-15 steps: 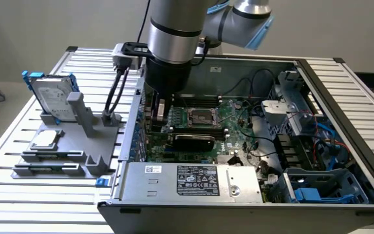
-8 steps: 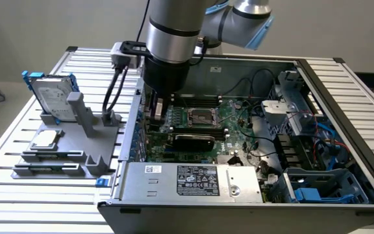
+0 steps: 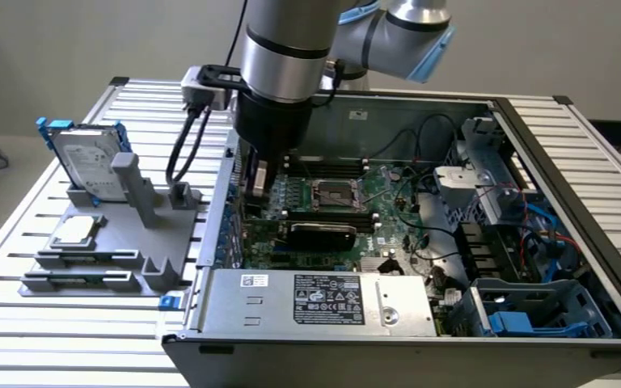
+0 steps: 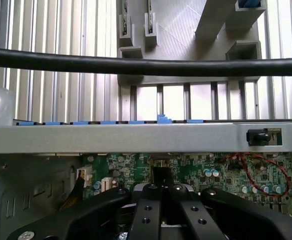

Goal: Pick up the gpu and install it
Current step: 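Press down on the gpu until it lock into place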

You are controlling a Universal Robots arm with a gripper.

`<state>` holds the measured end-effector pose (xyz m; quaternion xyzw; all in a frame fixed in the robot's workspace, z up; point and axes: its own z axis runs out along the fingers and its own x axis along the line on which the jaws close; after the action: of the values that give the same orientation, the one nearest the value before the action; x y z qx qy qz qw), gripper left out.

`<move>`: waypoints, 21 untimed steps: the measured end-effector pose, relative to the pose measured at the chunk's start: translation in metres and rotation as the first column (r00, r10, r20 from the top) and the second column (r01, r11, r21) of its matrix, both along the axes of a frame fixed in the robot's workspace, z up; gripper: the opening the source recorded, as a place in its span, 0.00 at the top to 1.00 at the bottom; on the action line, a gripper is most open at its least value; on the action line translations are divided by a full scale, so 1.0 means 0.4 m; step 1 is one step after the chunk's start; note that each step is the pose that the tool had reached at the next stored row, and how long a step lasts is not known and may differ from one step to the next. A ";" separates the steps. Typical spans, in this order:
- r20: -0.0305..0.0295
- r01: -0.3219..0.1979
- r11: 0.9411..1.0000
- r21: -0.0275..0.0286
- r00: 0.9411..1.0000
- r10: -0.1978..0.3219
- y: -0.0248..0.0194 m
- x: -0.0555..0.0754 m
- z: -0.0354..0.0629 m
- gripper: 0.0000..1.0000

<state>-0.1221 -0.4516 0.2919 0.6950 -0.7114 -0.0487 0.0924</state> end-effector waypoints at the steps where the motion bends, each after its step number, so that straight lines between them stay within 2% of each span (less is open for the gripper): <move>1: 0.000 0.001 1.000 0.000 1.000 -0.001 0.000 0.000 0.002 0.89; 14: -0.007 0.034 0.999 0.000 0.999 -0.034 0.002 -0.007 0.008 0.89; 21: -0.014 0.050 0.999 0.000 0.999 -0.050 0.003 -0.008 0.008 0.89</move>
<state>-0.1254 -0.4502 0.2953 0.6765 -0.7280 -0.0559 0.0959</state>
